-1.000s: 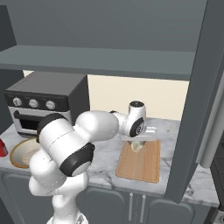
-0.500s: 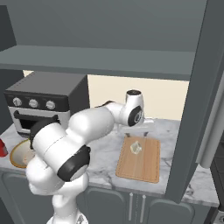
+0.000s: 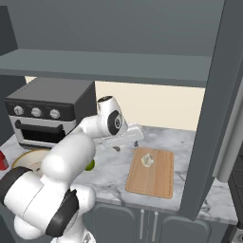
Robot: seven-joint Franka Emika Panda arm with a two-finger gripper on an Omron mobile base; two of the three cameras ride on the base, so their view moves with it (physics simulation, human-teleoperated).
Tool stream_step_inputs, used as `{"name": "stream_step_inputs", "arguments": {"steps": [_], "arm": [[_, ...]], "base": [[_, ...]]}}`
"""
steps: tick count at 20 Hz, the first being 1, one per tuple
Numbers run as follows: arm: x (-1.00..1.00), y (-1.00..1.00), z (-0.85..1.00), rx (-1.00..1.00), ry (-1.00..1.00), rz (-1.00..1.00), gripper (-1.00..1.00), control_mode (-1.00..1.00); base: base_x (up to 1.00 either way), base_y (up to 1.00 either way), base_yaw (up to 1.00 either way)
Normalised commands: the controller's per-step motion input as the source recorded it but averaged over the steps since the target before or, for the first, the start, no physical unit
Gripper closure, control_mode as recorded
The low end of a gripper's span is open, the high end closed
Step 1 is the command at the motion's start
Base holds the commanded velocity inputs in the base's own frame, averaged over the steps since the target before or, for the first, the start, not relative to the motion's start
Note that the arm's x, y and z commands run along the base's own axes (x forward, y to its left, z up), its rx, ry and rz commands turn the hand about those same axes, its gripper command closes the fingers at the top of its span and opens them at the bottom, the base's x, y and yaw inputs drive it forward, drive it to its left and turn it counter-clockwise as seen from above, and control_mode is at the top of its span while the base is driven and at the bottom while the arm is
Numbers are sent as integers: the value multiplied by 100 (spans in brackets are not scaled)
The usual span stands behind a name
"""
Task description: Open the cabinet. Place the bowl and condiment on the counter. Then place the lime and garlic on the cutting board.
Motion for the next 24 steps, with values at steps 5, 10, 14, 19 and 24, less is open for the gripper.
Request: {"name": "stream_step_inputs", "arguments": {"steps": [5, 10, 14, 19, 24], "arm": [[-28, 39, 10, 8, 1, 3, -100, -100], [-31, 97, 6, 21, 0, 3, -100, -100], [-9, 100, -6, 14, 6, 0, -100, -100], [0, 89, -32, 9, 7, 0, -100, -100], [10, 28, -45, 11, 3, -4, -100, -100]], "base": [[0, 0, 0], [0, 0, 0], [0, 0, 0], [0, 0, 0], [0, 0, 0]]}}
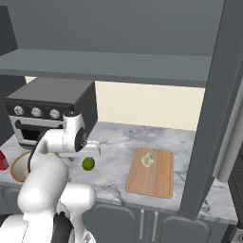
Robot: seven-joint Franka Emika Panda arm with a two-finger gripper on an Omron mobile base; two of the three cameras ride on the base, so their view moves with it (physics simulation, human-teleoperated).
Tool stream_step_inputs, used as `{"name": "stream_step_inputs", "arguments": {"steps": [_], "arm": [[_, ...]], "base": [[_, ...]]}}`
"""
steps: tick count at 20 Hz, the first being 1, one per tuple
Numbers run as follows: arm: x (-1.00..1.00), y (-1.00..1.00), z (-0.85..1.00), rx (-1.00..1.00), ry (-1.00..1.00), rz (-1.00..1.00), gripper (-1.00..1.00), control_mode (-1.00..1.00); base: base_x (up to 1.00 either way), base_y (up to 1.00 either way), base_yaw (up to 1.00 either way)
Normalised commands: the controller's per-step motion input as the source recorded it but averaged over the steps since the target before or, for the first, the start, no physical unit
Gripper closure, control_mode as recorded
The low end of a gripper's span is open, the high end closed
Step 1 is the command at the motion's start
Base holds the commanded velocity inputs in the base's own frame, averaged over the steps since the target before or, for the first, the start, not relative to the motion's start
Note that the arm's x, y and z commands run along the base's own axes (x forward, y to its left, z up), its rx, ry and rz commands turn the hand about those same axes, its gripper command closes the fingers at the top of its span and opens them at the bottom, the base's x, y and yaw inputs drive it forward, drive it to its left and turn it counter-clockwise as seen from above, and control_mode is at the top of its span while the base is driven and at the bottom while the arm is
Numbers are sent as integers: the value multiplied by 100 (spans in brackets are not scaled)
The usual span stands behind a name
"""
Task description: Open the cabinet. Place the bowl and condiment on the counter. Then place the lime and garlic on the cutting board.
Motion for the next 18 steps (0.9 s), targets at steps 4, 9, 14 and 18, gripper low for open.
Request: {"name": "stream_step_inputs", "arguments": {"steps": [4, 9, 14, 18], "arm": [[53, 2, -46, 2, 0, -10, -100, -100], [30, 0, -7, 0, -5, -5, -100, -100], [1, 0, -12, 0, -6, -2, -100, -100], [0, 0, -27, 0, -1, -3, -100, -100]], "base": [[0, 0, 0], [0, 0, 0], [0, 0, 0], [0, 0, 0]]}}
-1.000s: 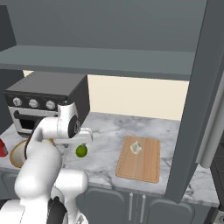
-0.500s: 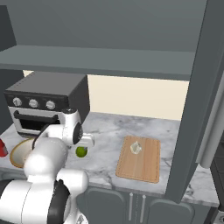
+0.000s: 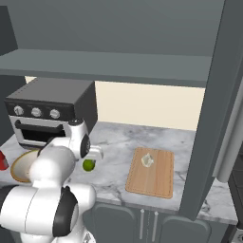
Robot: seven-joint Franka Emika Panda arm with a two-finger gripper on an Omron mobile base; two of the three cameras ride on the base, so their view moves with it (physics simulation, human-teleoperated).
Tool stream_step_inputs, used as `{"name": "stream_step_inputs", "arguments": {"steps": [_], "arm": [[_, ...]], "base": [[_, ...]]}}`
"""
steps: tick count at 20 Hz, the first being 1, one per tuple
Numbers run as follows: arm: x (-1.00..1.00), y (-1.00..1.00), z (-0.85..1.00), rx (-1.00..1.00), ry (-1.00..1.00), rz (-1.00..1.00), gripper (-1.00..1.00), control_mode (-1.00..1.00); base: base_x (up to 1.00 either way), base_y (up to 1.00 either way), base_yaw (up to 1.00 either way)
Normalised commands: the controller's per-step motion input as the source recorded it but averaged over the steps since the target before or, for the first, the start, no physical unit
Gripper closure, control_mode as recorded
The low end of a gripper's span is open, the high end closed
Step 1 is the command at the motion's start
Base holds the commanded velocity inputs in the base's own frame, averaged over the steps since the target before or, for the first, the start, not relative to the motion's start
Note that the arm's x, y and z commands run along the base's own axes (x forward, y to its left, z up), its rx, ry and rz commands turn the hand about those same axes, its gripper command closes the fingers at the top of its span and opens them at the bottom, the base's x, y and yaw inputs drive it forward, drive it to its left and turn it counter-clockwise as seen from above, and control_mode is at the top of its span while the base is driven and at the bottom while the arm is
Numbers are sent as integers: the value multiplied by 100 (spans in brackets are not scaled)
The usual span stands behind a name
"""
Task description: Open the cabinet. Place the bowl and condiment on the counter. Then place the lime and garlic on the cutting board.
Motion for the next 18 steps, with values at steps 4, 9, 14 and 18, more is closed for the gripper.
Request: {"name": "stream_step_inputs", "arguments": {"steps": [4, 9, 14, 18], "arm": [[6, 0, -29, 0, 0, -2, -100, -100], [-5, -5, -13, 0, -2, -1, -100, -100], [-31, -1, -19, 0, -2, 0, -100, -100], [-27, -1, -24, 0, 0, 0, -100, -100]], "base": [[0, 0, 0], [0, 0, 0], [0, 0, 0], [0, 0, 0]]}}
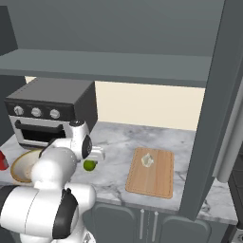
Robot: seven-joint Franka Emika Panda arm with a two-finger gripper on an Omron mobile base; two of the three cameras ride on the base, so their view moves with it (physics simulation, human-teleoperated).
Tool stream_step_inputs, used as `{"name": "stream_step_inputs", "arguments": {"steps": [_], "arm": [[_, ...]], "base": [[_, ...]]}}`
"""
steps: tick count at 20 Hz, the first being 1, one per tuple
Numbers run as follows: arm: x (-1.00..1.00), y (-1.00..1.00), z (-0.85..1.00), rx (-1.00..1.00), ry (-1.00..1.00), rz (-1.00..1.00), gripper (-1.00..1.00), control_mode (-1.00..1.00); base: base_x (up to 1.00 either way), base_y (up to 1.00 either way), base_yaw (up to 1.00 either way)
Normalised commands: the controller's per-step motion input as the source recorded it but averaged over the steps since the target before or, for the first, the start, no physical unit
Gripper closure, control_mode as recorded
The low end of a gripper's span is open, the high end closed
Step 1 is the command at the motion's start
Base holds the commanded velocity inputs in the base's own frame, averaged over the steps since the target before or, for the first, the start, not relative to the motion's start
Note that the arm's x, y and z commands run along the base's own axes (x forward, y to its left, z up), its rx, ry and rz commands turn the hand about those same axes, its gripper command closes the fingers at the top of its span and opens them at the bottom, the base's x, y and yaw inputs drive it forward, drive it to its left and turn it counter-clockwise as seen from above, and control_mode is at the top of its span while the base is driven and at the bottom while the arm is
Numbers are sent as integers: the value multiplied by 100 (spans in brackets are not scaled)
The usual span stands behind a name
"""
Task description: Open the cabinet. Place the bowl and condiment on the counter. Then place the lime and garlic on the cutting board.
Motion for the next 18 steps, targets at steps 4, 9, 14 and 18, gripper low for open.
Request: {"name": "stream_step_inputs", "arguments": {"steps": [4, 9, 14, 18], "arm": [[-1, -19, -23, 0, 0, 0, -100, -100], [-3, -14, -24, 0, 0, 0, 100, -100], [-16, -9, 11, 0, 0, -1, 100, -100], [-36, -52, 34, 2, -2, 0, 100, -100]], "base": [[0, 0, 0], [0, 0, 0], [0, 0, 0], [0, 0, 0]]}}
